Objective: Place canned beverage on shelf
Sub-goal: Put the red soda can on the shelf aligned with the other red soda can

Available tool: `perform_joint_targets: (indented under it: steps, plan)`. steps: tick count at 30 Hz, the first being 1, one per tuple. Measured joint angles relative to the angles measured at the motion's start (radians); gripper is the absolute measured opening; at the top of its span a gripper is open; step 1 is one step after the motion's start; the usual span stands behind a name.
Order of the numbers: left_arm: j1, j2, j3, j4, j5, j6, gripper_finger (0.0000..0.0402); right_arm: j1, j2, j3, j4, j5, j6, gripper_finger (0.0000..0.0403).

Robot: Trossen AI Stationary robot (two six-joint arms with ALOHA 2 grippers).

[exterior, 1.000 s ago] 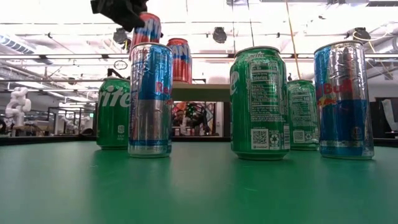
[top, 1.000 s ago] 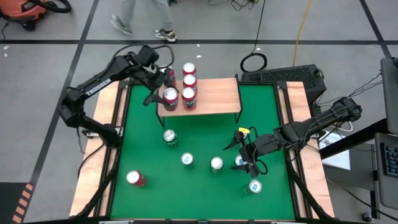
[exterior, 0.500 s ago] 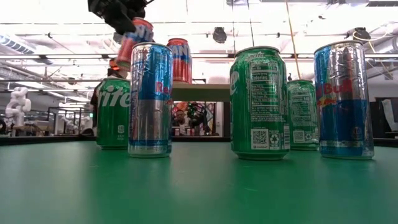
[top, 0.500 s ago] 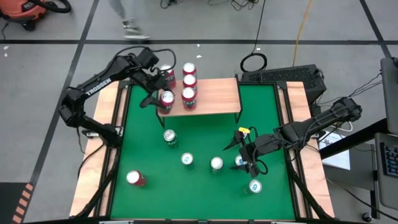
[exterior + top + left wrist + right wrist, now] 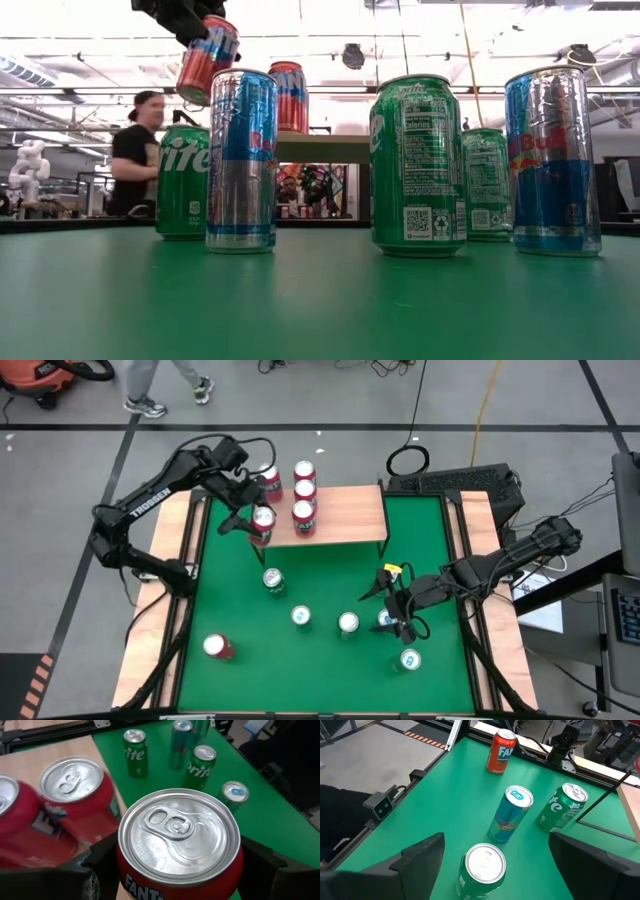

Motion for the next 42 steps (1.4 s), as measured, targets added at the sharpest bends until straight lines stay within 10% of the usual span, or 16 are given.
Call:
perform_joint_targets:
  steps: [13,19,23,42]
  plan:
    - [-0.03,-0.29,-0.14,0.042,0.168,0.008,0.0283,0.0,0.0,0.0,0.008,0.0,0.002,0.035]
    - [-0.029,-0.391,-0.359,0.528,0.146,-0.189,0.0283,0.0,0.0,0.0,0.015,-0.027,-0.003,0.035]
    - [-0.028,-0.382,-0.452,0.745,0.058,-0.251,0.0283,0.0,0.0,0.0,0.027,-0.028,-0.007,0.035]
    - [0.007,-0.257,-0.498,0.773,-0.124,-0.254,0.0284,0.0,0.0,0.0,0.026,-0.027,-0.008,0.035]
